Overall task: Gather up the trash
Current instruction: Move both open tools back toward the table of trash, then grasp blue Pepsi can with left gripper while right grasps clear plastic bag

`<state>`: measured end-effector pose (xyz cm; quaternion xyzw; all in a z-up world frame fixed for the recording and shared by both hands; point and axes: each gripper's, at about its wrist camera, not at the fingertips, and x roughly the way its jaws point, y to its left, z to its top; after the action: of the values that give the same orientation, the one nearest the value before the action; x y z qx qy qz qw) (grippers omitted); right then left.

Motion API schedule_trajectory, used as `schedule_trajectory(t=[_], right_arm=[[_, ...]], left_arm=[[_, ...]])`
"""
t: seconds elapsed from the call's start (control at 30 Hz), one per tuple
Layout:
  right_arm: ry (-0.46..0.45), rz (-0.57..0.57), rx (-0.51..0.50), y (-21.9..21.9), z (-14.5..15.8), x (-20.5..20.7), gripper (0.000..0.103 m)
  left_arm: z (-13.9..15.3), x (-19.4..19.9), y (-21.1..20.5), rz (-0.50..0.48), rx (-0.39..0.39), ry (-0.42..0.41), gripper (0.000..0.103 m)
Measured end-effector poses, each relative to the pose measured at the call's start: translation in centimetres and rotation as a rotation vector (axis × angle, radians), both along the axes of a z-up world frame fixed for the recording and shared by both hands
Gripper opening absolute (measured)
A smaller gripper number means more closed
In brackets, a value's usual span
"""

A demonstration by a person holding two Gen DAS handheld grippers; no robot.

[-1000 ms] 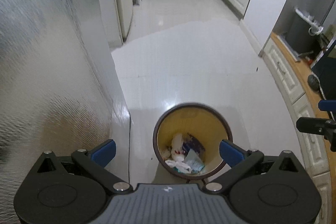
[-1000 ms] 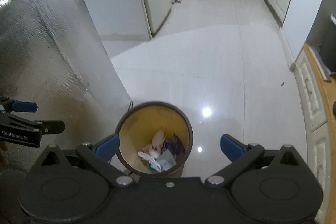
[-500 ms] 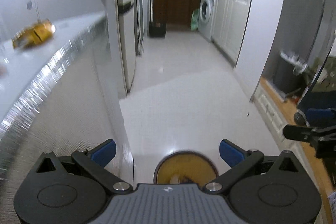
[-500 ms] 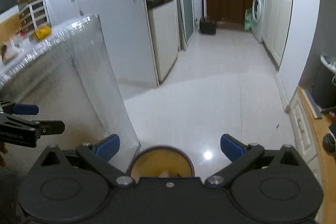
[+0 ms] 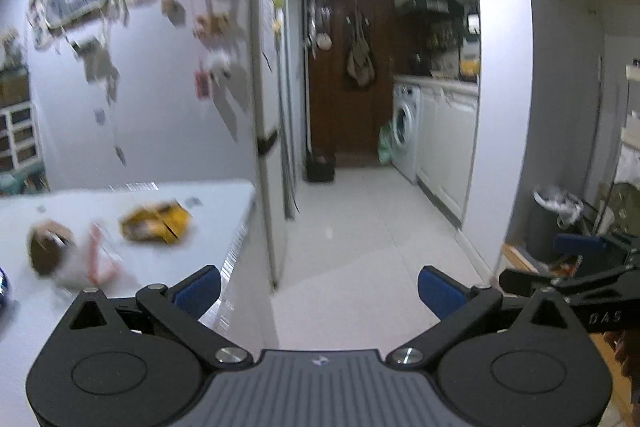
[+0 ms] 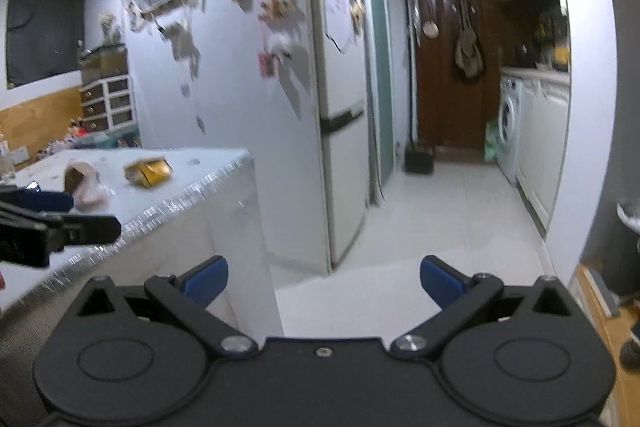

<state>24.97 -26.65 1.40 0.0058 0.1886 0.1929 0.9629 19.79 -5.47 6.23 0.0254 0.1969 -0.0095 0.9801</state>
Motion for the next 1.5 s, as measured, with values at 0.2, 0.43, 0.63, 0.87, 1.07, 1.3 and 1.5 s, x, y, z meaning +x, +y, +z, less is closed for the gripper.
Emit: schedule_trajectory(t=[0.2, 0.43, 0.63, 0.87, 1.07, 1.3, 1.5], right_arm=[[-0.074, 0.048, 0.034, 2.8, 2.5, -0.2, 0.103], [-0.140, 0.097, 0.083, 6.9, 4.1, -0.6, 0.103], [-0.163, 0.163, 0.120, 10.7, 4.8, -0.7, 0.103], [-0.154, 0.250, 0.132, 15.1, 4.8, -0.2, 0.103], [-0.135, 0.291, 0.093, 18.8, 4.1, 0.6, 0.103], [-0.037, 0.311, 0.118, 21.5, 2.7, 2.1, 0.103], [-0.018, 0.296, 0.112, 22.9, 2.0, 2.6, 0.103]], left_arm=[[3.1, -1.2, 2.5, 0.060, 0.052, -0.078, 0.103], [4.9, -1.3, 8.0, 0.148, 0.104, -0.110, 0.103], [5.6, -1.1, 15.0, 0.188, 0.105, -0.083, 0.103], [5.4, -1.0, 24.0, 0.271, 0.106, -0.042, 0.103], [3.9, -1.0, 32.5, 0.339, 0.029, -0.003, 0.103], [0.2, -0.2, 42.5, 0.395, -0.242, 0.075, 0.103], [-3.0, -0.1, 45.9, 0.281, -0.527, 0.097, 0.103]])
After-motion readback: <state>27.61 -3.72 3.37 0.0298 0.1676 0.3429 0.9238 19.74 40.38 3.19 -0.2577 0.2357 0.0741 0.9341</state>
